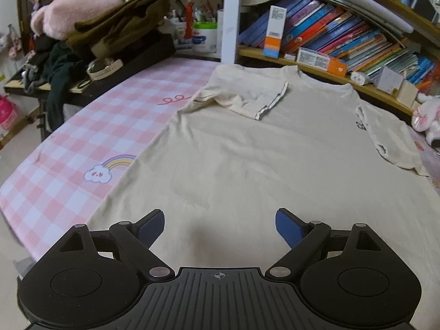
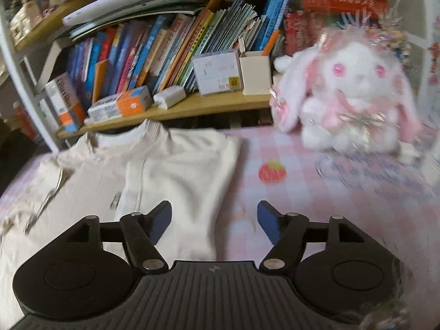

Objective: Fold clothes

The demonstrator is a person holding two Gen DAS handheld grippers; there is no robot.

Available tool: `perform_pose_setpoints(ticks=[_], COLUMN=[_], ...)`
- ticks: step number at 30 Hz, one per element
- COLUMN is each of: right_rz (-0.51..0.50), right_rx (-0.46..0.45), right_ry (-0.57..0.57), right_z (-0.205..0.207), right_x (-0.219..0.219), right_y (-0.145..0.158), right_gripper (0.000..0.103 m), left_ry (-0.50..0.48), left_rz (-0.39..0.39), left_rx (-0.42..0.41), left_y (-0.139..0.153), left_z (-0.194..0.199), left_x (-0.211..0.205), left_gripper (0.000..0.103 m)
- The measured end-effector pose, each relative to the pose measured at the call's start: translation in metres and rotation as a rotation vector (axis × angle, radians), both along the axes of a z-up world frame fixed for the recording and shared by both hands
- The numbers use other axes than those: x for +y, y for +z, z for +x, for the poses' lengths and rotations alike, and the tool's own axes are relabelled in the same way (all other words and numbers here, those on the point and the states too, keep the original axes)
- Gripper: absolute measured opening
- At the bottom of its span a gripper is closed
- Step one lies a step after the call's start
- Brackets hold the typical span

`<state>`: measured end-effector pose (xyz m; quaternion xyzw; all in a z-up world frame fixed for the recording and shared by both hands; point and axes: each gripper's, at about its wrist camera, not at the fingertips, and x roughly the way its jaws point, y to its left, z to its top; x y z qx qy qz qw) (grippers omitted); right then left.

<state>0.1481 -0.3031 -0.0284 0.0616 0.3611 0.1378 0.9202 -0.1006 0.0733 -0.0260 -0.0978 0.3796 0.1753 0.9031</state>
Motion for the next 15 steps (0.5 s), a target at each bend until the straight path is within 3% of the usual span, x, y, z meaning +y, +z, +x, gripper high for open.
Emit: perform_pose_setpoints(ticks=[5, 7, 15], right_rz=[-0.02, -0.034, -0.113], right_rx=[0.008, -0.012, -0.019], right_ry=[-0.06, -0.094, -0.152], right_z=[-0.068, -0.1, -0.211], right_x=[0.004, 0.011, 0.051], right_y=[0.001, 0.001, -0.009], right_gripper=[0.078, 0.085, 0.097], left_ry=[-0.058, -0.09, -0.225], left_rz=[0.005, 0.006, 0.027], left_rx=[-0.01, -0.016, -0.028], left_y=[0.003, 0.004, 0.006], left_z=[0.001, -0.001, -0.025], left_x=[0.009, 0.011, 0.021], left_gripper=[0.097, 0.097, 0.097])
